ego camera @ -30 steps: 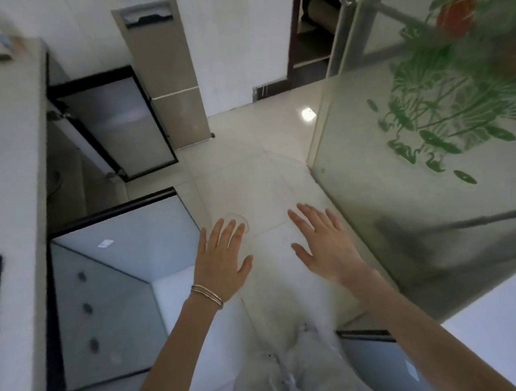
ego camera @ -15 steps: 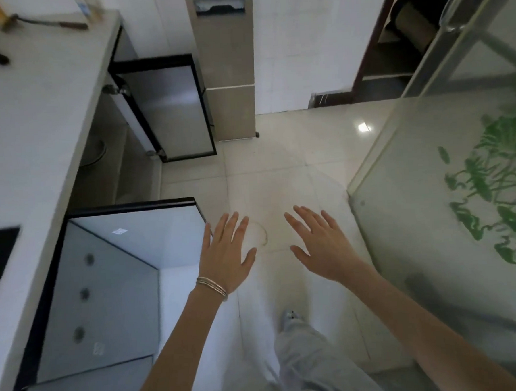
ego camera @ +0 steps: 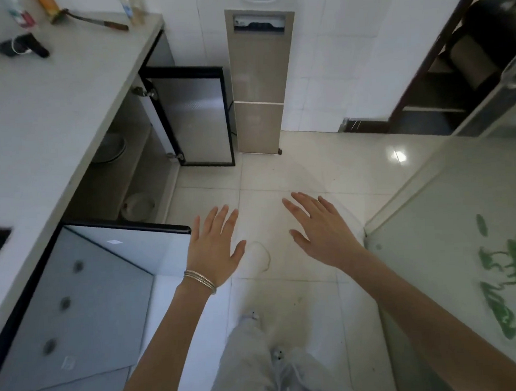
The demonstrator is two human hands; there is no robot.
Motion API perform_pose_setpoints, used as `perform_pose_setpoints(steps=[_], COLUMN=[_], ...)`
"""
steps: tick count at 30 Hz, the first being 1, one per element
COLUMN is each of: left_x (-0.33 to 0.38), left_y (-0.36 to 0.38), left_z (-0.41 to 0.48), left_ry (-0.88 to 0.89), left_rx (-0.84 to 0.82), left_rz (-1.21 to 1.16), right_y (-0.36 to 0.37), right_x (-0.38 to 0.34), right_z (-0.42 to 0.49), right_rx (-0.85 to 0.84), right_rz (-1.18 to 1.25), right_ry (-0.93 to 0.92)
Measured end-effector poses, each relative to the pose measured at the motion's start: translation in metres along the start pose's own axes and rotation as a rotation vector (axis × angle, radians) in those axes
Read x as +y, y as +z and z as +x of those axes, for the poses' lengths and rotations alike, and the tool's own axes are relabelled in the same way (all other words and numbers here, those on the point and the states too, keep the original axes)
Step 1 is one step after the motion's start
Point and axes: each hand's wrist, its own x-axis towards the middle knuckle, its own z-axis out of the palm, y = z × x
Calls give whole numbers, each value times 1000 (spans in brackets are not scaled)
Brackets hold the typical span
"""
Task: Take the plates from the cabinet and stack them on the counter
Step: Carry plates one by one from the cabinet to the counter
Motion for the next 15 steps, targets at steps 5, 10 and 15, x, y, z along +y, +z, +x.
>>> perform_pose_setpoints(steps=[5, 10, 15], left_x=[-26, -63, -94], left_y=[15, 19, 13], left_z=[33, 80, 134], left_ry=[-66, -171, -243], left_rx=[-39, -23, -6], left_rz=[-31, -45, -63], right_y=[17, 27, 24], right_x=[15, 29, 38], right_z=[52, 128, 215], right_rx=[-9, -43, -51], right_rz=[21, 19, 13], right_ry=[-55, -140, -219])
